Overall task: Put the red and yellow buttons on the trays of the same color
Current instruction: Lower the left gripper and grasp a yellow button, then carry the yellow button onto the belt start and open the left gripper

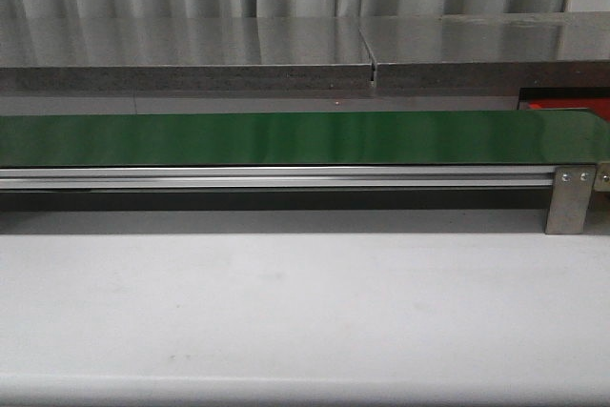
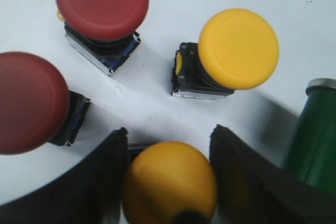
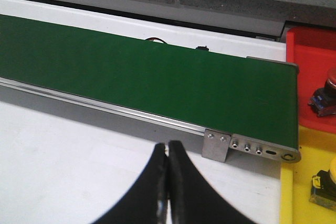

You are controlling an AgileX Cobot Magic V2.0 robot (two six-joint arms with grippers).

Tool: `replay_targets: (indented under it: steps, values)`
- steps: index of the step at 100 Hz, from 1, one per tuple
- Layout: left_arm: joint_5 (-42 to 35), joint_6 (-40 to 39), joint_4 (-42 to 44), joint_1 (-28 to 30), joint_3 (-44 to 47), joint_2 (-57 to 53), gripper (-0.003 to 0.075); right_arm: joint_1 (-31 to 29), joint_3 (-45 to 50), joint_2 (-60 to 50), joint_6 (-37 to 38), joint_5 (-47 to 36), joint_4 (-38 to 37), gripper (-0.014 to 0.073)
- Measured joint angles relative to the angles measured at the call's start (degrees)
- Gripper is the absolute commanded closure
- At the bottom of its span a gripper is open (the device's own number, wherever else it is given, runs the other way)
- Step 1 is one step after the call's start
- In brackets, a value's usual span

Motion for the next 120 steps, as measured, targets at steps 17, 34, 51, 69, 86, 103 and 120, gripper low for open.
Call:
replay_targets:
  steps: [17,34,51,69,86,103,120]
  values:
    - [1.0,0.0,-0.2,0.0,0.0,-0.3,0.0687,0.0,0.0,0.0,0.0,0.0,0.0,0.0711]
    - [3.3,0.0,-0.5,0.1,0.0,-4.1,0.0739,0.0,0.0,0.0,0.0,0.0,0.0,0.0711]
    - [5.8,0.0,-0.9,0.1,0.0,-11.7,0.0739,0.0,0.0,0.0,0.0,0.0,0.0,0.0711]
    - [11.2,0.7,-1.1,-0.8,0.0,-18.1,0.0739,0.0,0.0,0.0,0.0,0.0,0.0,0.0711]
    - [13.5,1.0,-1.1,-3.7,0.0,-19.2,0.0739,0.0,0.0,0.0,0.0,0.0,0.0,0.0711]
    - [14.1,2.0,-1.1,-7.3,0.1,-17.5,0.0739,0.0,0.0,0.0,0.0,0.0,0.0,0.0711]
    - [14.1,3.9,-0.9,-9.9,0.6,-14.7,0.0739,0.0,0.0,0.0,0.0,0.0,0.0,0.0711]
